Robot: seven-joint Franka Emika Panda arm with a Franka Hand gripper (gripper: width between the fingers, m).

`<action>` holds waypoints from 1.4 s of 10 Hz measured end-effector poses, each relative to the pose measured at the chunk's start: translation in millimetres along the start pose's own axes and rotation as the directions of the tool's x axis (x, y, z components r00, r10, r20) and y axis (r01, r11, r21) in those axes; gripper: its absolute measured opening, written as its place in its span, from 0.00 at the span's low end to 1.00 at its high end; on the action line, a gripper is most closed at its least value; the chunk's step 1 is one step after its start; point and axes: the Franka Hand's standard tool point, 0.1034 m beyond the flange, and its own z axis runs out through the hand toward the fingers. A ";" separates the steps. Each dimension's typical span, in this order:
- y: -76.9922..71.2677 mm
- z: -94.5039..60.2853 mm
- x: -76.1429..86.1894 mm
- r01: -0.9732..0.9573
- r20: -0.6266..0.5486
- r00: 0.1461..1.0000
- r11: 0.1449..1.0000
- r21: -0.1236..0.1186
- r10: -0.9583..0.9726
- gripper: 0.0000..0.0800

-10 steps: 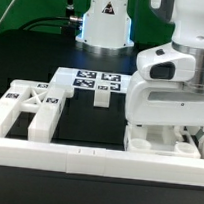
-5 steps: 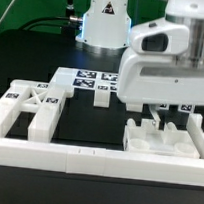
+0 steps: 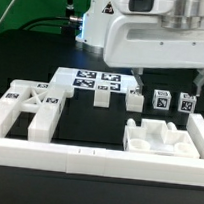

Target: Assemble chair

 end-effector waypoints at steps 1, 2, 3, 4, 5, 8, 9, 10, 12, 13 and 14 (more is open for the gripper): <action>0.0 0.0 0.8 0.000 -0.002 1.000 1.000 0.000 0.000 0.81; 0.0 0.4 0.4 0.000 -0.001 1.000 1.000 0.000 0.000 0.81; 0.3 0.8 0.0 -0.001 0.000 1.000 1.000 0.000 0.001 0.81; 4.4 3.6 -4.9 -0.020 -0.006 1.000 1.000 -0.002 0.020 0.81; 8.3 9.3 -22.1 -0.067 -0.003 0.998 0.998 -0.002 0.067 0.81; 16.3 23.4 -58.3 -0.112 0.028 0.993 0.994 -0.015 0.112 0.81; 15.5 23.0 -57.0 -0.111 0.028 0.993 0.994 -0.014 0.111 0.81; 15.1 23.0 -58.1 -0.109 0.048 0.993 0.994 -0.014 0.109 0.81; 15.0 23.5 -58.5 -0.109 0.050 0.993 0.994 -0.014 0.109 0.81; 15.2 23.9 -67.8 -0.112 0.143 0.983 0.994 -0.018 0.113 0.81; 19.9 23.6 -72.7 -0.127 0.216 0.968 0.992 -0.026 0.130 0.81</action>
Offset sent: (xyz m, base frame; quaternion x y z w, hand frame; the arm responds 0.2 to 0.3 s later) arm -0.0229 -0.0250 -0.0113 -0.0133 0.0038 0.0740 0.9972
